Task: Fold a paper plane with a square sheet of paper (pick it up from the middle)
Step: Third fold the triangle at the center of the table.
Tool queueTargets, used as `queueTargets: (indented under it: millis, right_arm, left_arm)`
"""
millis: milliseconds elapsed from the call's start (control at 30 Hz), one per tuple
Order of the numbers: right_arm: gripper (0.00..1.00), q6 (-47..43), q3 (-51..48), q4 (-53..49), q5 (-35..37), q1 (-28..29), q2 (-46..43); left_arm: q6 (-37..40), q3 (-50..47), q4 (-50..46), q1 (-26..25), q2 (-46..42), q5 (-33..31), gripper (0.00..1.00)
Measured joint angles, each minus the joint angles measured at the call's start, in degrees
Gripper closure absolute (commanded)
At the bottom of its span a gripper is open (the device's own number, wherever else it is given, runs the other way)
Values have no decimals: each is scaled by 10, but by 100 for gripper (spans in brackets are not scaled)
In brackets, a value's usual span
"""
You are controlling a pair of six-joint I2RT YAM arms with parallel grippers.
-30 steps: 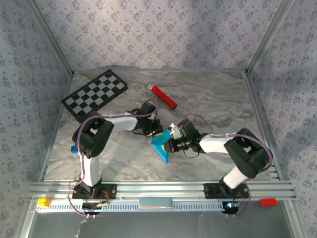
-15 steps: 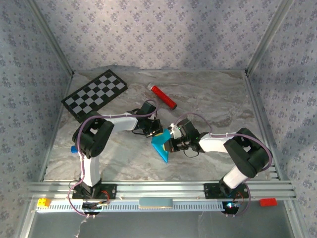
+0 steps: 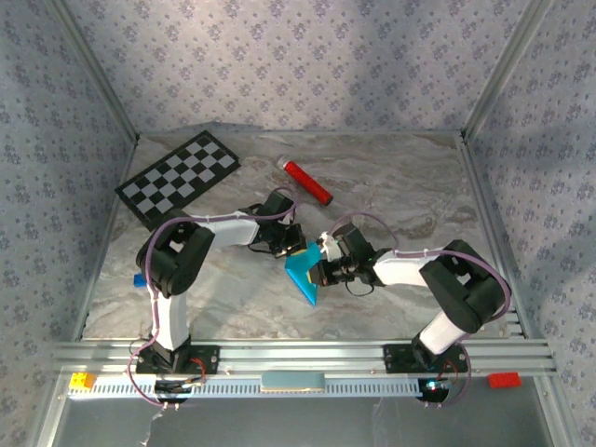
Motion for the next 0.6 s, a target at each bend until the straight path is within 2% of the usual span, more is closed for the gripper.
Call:
queueTargets:
  millis: [600]
  right_arm:
    - [97, -6, 7, -6, 4, 0, 14]
  left_arm:
    - [0, 2, -6, 0, 0, -2, 91]
